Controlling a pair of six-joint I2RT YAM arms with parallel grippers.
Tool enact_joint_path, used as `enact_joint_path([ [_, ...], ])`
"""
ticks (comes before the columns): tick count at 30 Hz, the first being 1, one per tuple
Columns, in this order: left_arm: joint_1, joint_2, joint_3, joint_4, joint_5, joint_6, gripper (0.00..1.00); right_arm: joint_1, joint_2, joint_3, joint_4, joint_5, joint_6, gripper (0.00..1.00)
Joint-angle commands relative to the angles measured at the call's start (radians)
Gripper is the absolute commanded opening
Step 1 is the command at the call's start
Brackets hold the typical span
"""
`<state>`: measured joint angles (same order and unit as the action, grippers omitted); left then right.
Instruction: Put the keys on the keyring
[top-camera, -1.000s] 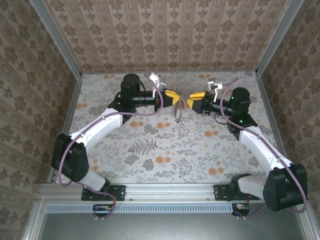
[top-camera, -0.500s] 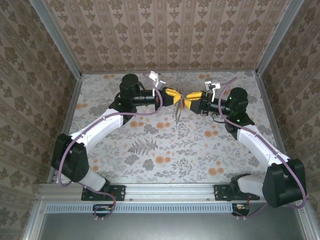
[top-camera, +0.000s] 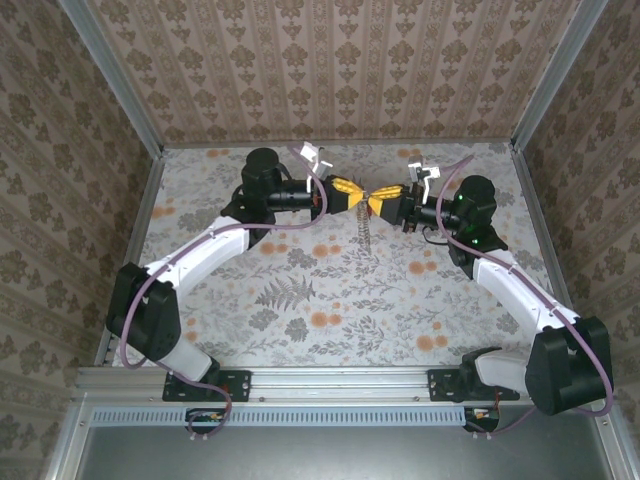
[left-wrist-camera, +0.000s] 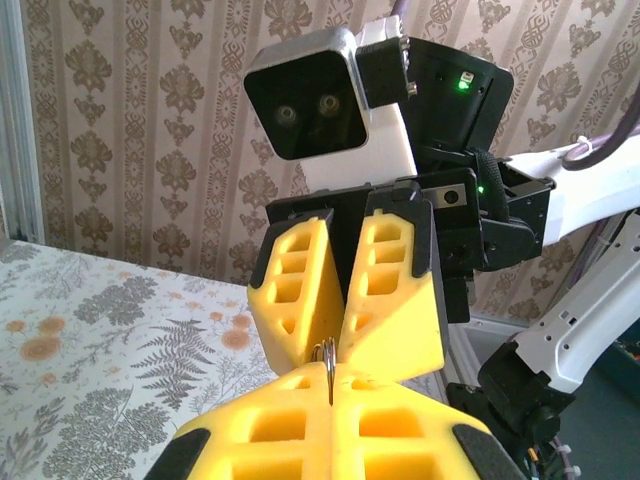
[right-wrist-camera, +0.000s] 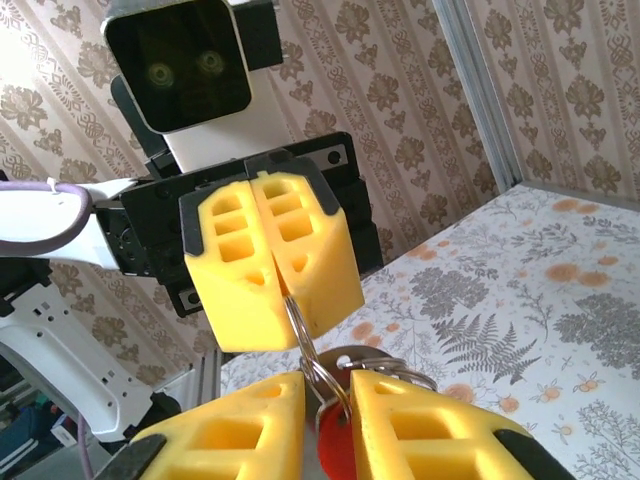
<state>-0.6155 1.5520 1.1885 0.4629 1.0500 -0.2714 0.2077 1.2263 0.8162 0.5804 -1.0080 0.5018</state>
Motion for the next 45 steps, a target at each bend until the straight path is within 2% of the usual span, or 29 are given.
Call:
enact_joint_path([
  [1,-0.003,0.008,0.014,0.056,0.028,-0.027,0.00,0.006,0.008,0.034,0.034,-0.035,0.003,0.13],
  [5,-0.001,0.011,0.013,0.078,0.023,-0.041,0.00,0.007,0.002,0.029,0.011,-0.038,-0.014,0.00],
  [15,0.026,0.020,-0.038,0.359,0.005,-0.239,0.00,0.006,0.005,0.000,-0.025,-0.020,-0.040,0.00],
  [27,-0.002,0.028,-0.040,0.337,-0.011,-0.211,0.00,0.055,0.047,0.039,-0.016,-0.020,-0.034,0.00],
  [40,-0.012,0.029,-0.054,0.320,-0.034,-0.194,0.00,0.044,0.006,0.031,-0.068,0.022,-0.071,0.00],
  [41,-0.011,0.027,-0.057,0.317,-0.039,-0.191,0.00,0.043,0.004,0.031,-0.070,0.026,-0.072,0.03],
  [43,-0.012,0.023,-0.057,0.313,-0.047,-0.187,0.00,0.039,0.001,0.029,-0.067,0.028,-0.069,0.18],
  [45,-0.010,0.021,-0.058,0.307,-0.053,-0.182,0.00,0.037,-0.006,0.026,-0.067,0.026,-0.068,0.26],
])
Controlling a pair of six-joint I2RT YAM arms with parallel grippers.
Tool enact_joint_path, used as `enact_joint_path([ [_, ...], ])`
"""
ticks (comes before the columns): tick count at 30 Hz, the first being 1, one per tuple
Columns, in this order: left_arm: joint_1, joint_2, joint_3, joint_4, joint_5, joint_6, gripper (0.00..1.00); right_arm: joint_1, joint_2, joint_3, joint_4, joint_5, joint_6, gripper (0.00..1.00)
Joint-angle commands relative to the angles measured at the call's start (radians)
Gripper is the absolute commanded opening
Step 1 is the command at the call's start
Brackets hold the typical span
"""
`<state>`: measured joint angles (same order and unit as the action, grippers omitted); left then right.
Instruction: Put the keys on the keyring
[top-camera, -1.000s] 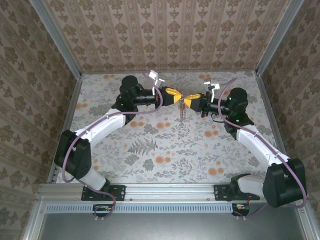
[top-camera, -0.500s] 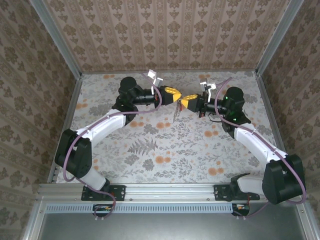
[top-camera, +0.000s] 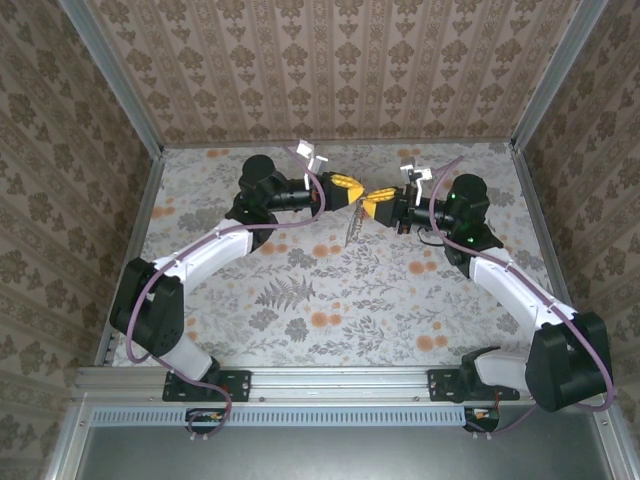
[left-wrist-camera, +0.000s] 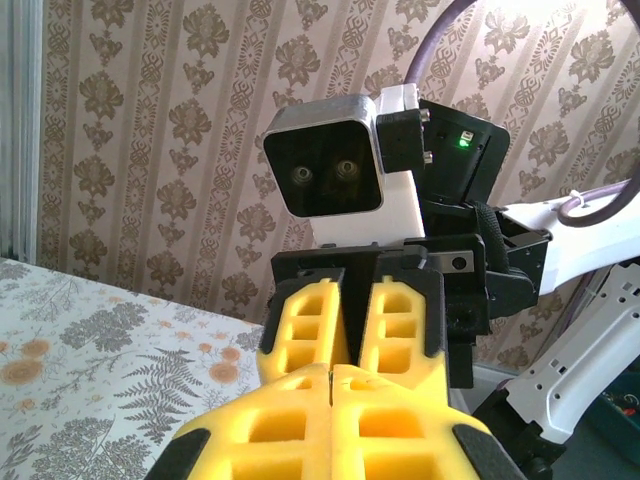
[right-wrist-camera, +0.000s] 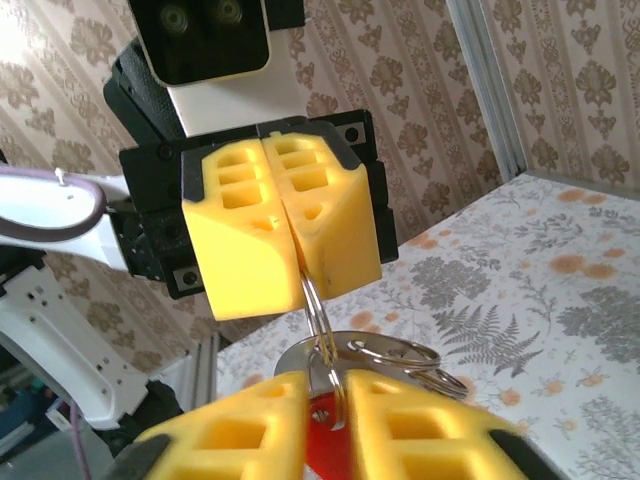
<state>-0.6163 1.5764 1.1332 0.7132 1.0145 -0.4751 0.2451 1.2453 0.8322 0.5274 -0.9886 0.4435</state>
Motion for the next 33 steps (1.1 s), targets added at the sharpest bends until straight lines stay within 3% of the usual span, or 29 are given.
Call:
enact_joint_path([
  [1,-0.010,-0.005,-0.003,0.054,-0.019,0.023,0.00,-0.001,-0.030,0.008,-0.013,0.007,-0.010,0.29],
  [11,-0.011,-0.001,0.001,0.048,-0.012,0.021,0.00,-0.006,-0.050,0.015,-0.012,0.013,-0.011,0.32],
  [20,-0.017,0.007,0.009,0.042,0.005,0.021,0.00,-0.005,-0.033,0.035,0.005,0.006,0.005,0.23],
  [28,-0.023,0.011,0.016,0.037,0.011,0.022,0.00,-0.005,-0.037,0.040,0.002,0.010,0.004,0.23],
  [30,-0.025,0.011,0.017,0.035,0.012,0.023,0.00,-0.006,-0.037,0.042,0.000,0.010,0.004,0.19],
  [33,-0.026,0.013,0.020,0.028,0.013,0.025,0.00,-0.006,-0.037,0.042,-0.008,0.009,-0.004,0.05],
])
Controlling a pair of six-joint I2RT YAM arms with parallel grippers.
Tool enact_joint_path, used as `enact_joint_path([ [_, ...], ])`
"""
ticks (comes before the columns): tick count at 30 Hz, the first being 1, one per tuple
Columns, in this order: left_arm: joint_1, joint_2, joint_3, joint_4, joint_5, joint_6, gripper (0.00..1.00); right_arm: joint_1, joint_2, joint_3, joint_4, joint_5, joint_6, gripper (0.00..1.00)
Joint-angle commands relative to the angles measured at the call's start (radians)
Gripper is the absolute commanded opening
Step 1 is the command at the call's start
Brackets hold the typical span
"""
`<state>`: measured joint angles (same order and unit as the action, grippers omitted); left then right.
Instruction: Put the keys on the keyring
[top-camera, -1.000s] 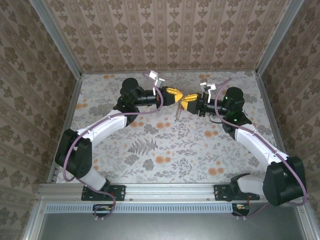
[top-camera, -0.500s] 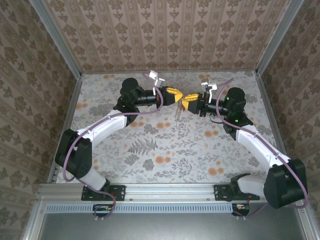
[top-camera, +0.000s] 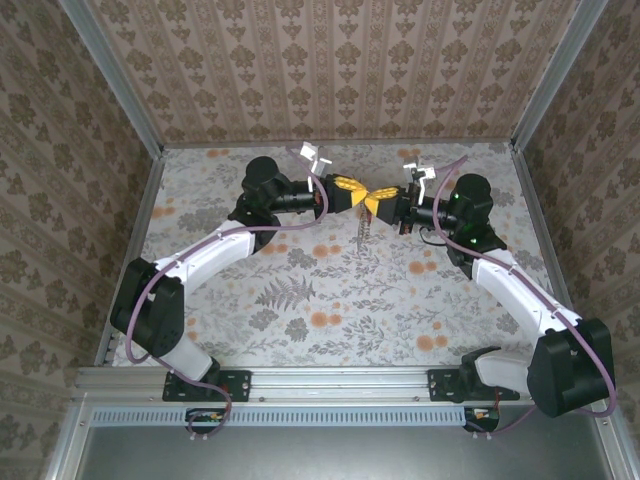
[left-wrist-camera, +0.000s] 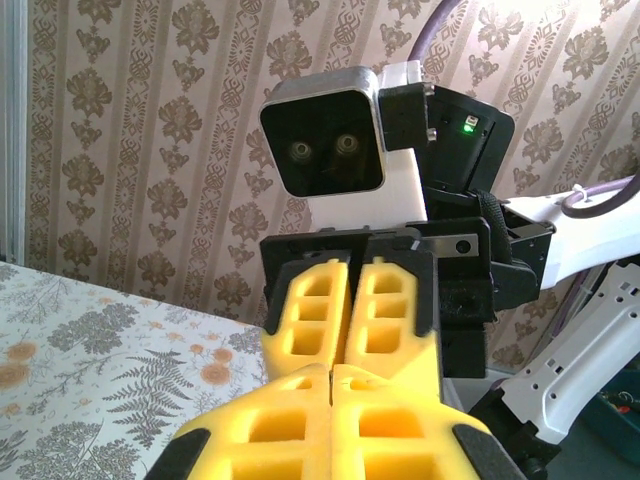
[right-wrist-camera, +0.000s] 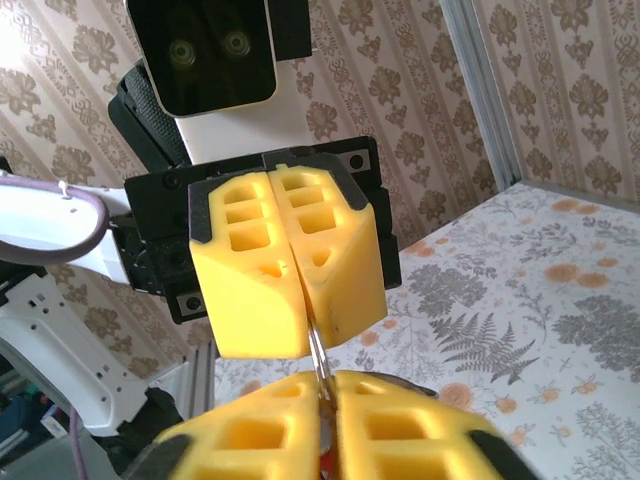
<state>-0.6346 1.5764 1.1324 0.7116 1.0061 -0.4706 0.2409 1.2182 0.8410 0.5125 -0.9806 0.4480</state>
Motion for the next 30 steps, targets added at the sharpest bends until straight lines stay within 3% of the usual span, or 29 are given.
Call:
enact_joint_path([
  [1,-0.010,0.013,0.023,0.027,0.022,0.022,0.00,-0.002,-0.011,0.035,0.001,0.002,-0.015,0.01],
  [8,0.002,-0.003,0.052,-0.081,0.029,0.078,0.01,-0.004,-0.010,0.063,-0.075,-0.002,-0.063,0.00],
  [12,0.034,-0.052,0.083,-0.288,0.034,0.221,0.21,-0.006,-0.002,0.125,-0.251,0.005,-0.181,0.00],
  [15,0.054,-0.081,0.133,-0.524,0.036,0.385,0.29,-0.006,0.013,0.186,-0.395,0.013,-0.278,0.00],
  [23,0.105,-0.072,0.259,-0.957,0.088,0.672,0.42,0.000,0.086,0.393,-0.783,0.020,-0.520,0.00],
  [30,0.134,-0.029,0.340,-1.110,0.144,0.773,0.47,0.024,0.165,0.559,-1.044,0.042,-0.697,0.00],
])
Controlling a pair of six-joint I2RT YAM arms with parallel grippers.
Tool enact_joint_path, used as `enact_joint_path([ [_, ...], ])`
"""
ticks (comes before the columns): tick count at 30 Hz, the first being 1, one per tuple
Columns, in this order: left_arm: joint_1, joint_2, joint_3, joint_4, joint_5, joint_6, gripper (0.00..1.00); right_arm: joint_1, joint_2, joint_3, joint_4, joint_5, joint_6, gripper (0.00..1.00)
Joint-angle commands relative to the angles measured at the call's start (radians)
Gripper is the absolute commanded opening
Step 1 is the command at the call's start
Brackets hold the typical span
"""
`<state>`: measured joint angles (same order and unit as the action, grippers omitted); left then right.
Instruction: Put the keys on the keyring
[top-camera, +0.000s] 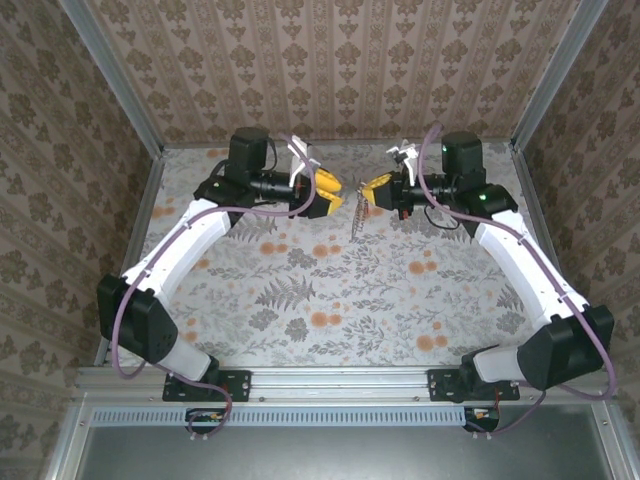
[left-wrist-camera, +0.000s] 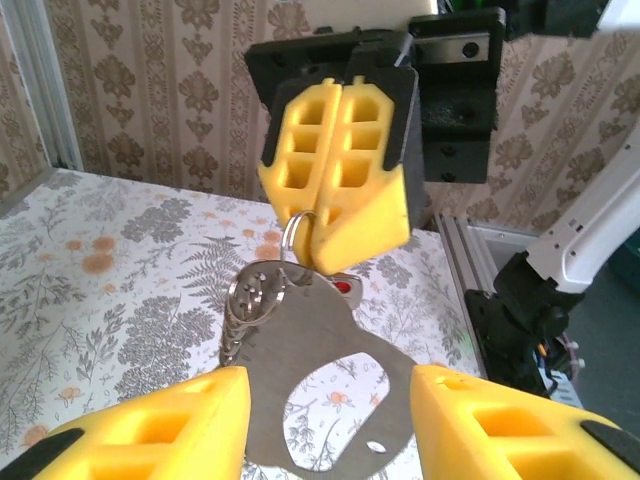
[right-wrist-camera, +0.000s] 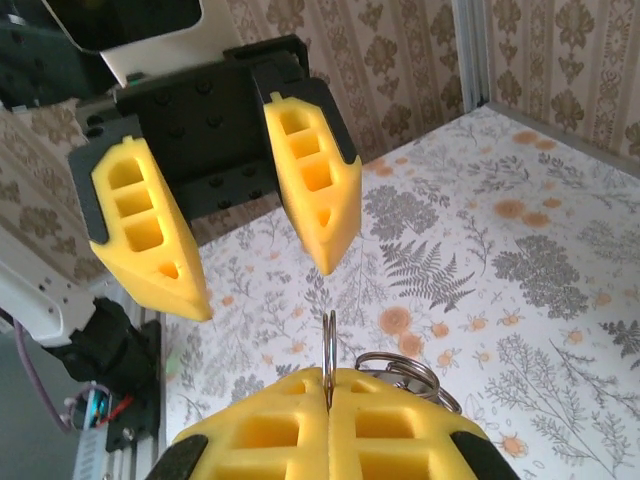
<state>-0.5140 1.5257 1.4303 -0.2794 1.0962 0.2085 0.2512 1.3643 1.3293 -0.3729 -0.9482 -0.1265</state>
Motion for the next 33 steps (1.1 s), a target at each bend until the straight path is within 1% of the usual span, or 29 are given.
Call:
enact_joint_path([
  [1,0.014,0.028,0.049,-0.119,0.053,0.095,0.48,0.023,0.054,0.098,-0.222,0.017,-0.150,0.00],
  [4,0.014,0.055,0.080,-0.142,0.066,0.110,0.49,0.058,0.100,0.177,-0.360,0.076,-0.232,0.00],
  [7,0.014,0.085,0.117,-0.183,0.077,0.131,0.50,0.089,0.133,0.222,-0.428,0.126,-0.276,0.00],
  [16,0.012,0.131,0.155,-0.211,0.118,0.143,0.49,0.097,0.122,0.199,-0.397,0.104,-0.277,0.00],
  [21,0.002,0.159,0.181,-0.258,0.141,0.168,0.49,0.098,0.116,0.193,-0.389,0.097,-0.277,0.00],
  [28,-0.018,0.187,0.197,-0.268,0.137,0.174,0.48,0.096,0.105,0.184,-0.374,0.097,-0.275,0.00],
  [31,-0.026,0.198,0.205,-0.271,0.141,0.175,0.45,0.096,0.099,0.177,-0.367,0.098,-0.272,0.00],
  [33,-0.030,0.204,0.210,-0.271,0.146,0.175,0.40,0.096,0.097,0.173,-0.362,0.100,-0.271,0.00],
])
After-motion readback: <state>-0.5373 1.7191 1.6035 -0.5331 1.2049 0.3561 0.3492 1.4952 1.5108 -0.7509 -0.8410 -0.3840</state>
